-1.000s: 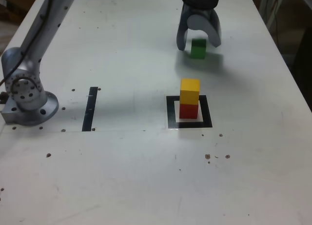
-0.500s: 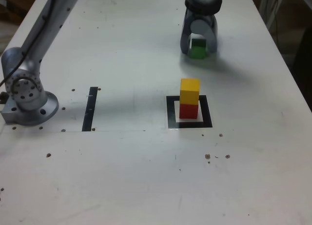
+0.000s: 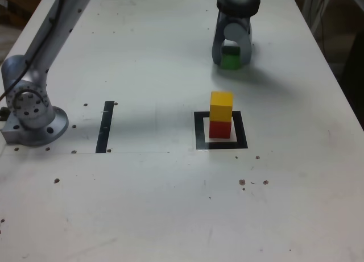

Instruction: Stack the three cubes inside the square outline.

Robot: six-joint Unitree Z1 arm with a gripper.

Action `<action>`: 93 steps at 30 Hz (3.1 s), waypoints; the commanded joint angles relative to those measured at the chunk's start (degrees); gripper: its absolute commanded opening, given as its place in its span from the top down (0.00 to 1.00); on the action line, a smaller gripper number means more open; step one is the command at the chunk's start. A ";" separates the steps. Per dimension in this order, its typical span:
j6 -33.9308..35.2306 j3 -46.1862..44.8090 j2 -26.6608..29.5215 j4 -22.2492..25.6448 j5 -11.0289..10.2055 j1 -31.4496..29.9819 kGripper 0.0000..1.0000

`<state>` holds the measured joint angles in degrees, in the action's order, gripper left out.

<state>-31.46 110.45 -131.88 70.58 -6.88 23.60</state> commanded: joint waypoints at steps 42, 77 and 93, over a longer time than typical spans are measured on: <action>30.06 -1.91 19.43 18.53 -0.59 -29.33 0.85; 33.34 -5.32 15.43 14.85 3.30 -30.54 0.83; 32.20 -5.95 14.44 14.08 4.07 -30.37 0.62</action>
<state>0.77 104.54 -117.08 84.79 -2.84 -6.79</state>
